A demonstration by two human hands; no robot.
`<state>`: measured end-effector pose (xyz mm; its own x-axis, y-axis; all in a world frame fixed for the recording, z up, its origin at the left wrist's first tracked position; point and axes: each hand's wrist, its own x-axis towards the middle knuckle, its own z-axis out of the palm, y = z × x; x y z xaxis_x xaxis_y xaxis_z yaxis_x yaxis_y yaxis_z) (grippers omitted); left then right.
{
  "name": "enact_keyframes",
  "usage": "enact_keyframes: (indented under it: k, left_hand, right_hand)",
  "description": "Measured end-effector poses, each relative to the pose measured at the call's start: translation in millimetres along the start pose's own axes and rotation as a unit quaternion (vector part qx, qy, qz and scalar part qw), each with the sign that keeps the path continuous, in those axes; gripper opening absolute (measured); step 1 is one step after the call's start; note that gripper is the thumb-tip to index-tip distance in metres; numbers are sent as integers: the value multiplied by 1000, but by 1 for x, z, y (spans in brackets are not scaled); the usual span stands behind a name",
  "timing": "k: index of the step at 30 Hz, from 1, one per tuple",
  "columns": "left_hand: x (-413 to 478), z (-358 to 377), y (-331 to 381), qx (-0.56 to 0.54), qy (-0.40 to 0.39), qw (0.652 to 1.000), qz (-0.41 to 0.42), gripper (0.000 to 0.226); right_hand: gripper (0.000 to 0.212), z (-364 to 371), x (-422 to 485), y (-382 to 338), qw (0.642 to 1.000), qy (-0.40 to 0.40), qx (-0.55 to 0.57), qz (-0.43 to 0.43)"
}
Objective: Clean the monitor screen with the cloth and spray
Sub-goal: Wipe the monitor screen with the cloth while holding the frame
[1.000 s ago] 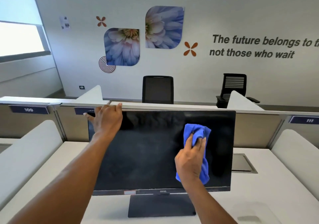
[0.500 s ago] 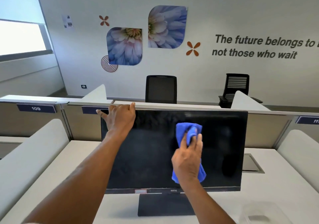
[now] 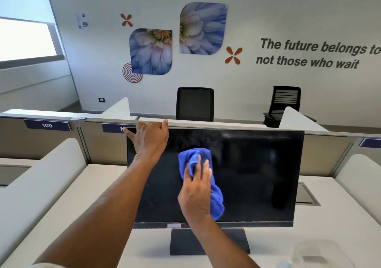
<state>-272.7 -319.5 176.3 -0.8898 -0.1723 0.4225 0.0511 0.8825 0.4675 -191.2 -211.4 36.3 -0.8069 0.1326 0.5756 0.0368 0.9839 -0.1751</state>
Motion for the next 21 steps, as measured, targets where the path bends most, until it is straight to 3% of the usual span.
enact_keyframes:
  k: [2,4,14,17,21]
  left_hand:
    - [1,0,-2,-1,-2,1000,0,56]
    - [2,0,-4,-6,-3,1000,3,55]
    - [4,4,-2,-21,-6,1000,3,56]
    - [3,4,-2,-16,4,1000,4,56]
    - [3,1,-11,-29,25,999,21,44]
  right_hand:
    - [58,4,-5,-7,999,-6,3,-40]
    - [56,5,-5,2,1000,6,-1,-26]
    - [58,-20,11,110,970,59,-10,236]
    - [54,-20,13,89,973,74,-19,218]
    - [62,-4,13,28,995,21,-23,97]
